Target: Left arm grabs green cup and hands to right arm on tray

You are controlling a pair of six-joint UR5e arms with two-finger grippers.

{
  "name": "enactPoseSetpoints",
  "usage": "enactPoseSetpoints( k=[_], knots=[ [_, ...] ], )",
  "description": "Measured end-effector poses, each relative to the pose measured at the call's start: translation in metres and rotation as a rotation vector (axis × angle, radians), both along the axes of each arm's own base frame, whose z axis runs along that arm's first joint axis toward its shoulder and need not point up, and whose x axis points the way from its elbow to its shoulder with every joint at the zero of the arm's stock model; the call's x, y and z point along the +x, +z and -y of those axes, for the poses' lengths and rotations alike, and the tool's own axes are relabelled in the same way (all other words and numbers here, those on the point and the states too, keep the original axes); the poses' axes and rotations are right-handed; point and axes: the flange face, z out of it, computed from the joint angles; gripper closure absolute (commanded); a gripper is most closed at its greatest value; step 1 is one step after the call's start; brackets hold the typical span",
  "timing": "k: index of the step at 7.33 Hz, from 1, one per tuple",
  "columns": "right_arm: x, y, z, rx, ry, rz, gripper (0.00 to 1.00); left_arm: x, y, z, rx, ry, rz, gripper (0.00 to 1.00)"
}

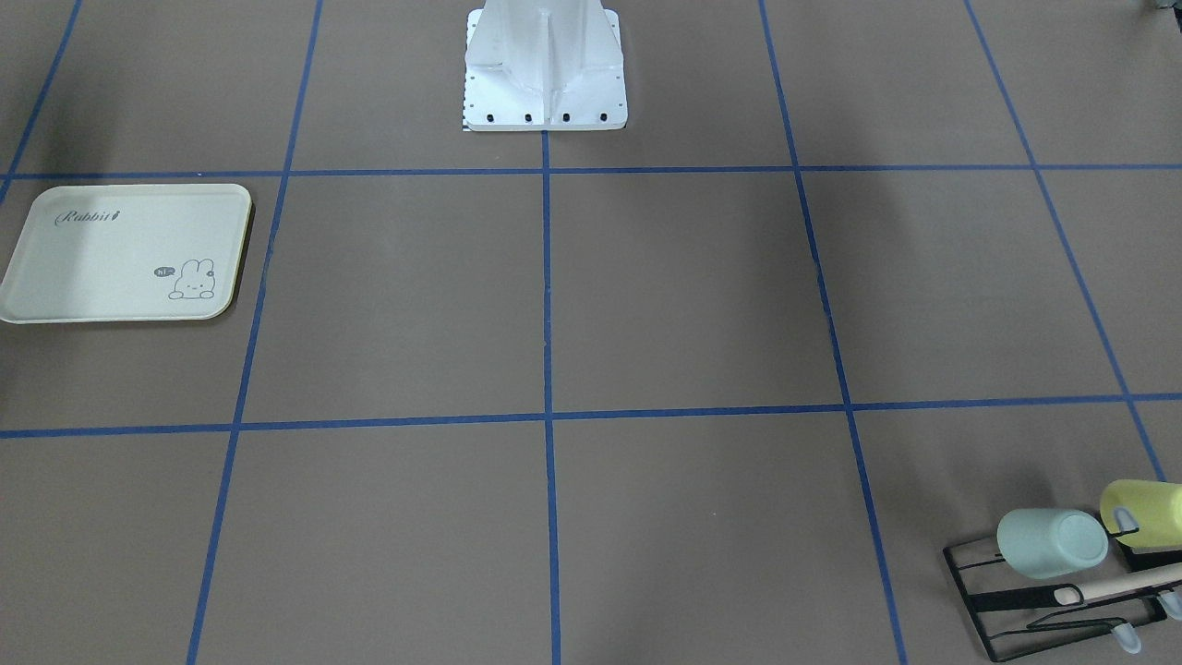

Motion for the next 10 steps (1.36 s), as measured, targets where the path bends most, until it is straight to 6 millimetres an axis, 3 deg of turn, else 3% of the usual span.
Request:
enactPoseSetpoints(
  k=[3, 5, 6, 8, 10],
  knots=[
    [0.001, -0.028, 0.028, 0.006, 0.069, 0.011, 0.0, 0.004, -0.039, 0.091, 0.05, -0.035, -0.009, 0.0],
    [0.0, -0.035, 0.036, 0.018, 0.075, 0.013, 0.0, 0.024, -0.066, 0.161, 0.07, -0.055, -0.032, 0.0],
    [0.0, -0.04, 0.039, 0.025, 0.077, 0.016, 0.0, 0.046, -0.083, 0.186, 0.092, -0.042, -0.042, 0.0],
    [-0.002, -0.048, 0.044, 0.019, 0.091, 0.034, 0.0, 0.102, -0.113, 0.213, 0.147, 0.016, -0.057, 0.0],
    [-0.003, -0.054, 0.049, 0.022, 0.095, 0.046, 0.0, 0.151, -0.122, 0.242, 0.161, 0.02, -0.024, 0.0]
  ],
)
